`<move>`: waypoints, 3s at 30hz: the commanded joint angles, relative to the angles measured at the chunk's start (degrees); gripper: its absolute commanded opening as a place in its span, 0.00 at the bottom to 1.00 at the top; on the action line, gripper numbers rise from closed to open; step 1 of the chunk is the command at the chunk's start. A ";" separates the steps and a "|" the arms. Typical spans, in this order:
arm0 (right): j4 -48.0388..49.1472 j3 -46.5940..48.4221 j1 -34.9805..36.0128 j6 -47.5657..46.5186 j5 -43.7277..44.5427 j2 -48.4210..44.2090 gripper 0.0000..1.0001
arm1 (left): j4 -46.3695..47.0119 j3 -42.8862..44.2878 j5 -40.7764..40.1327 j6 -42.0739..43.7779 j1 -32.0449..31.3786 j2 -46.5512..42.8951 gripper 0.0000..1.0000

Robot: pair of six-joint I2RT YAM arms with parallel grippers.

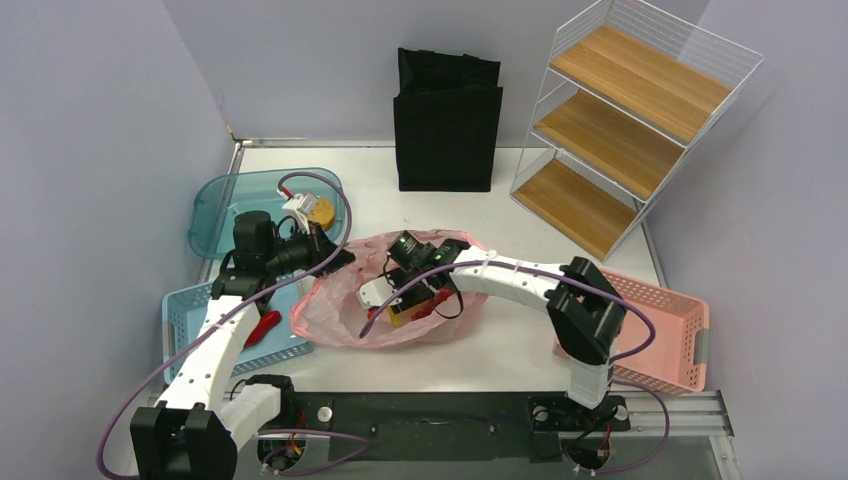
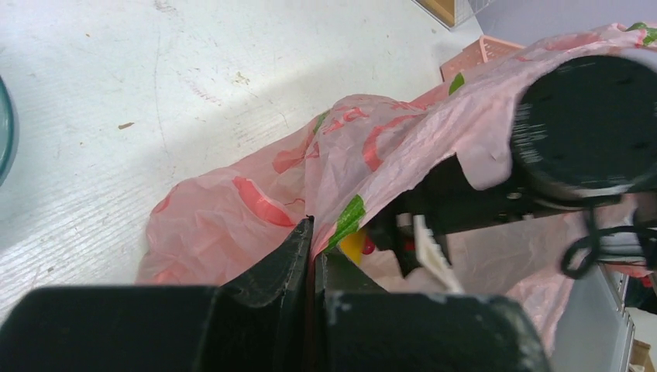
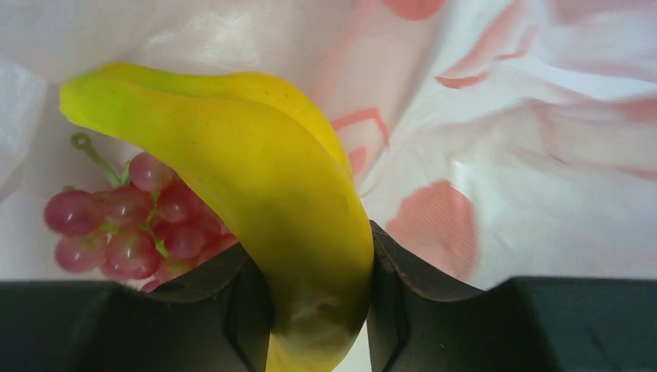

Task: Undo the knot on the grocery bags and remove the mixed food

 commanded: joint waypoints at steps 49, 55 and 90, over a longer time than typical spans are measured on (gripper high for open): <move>-0.92 12.29 -42.96 56.80 -14.81 -42.10 0.00 | 4.73 0.83 -9.06 -2.96 0.61 0.97 0.00; -29.27 4.81 -59.94 30.44 -11.38 -47.61 0.00 | 5.19 0.97 -8.66 -3.09 0.63 2.21 0.00; -20.28 12.93 -54.71 44.68 -21.99 -46.30 0.92 | 6.45 -0.33 -10.09 -1.95 -3.80 -1.56 0.00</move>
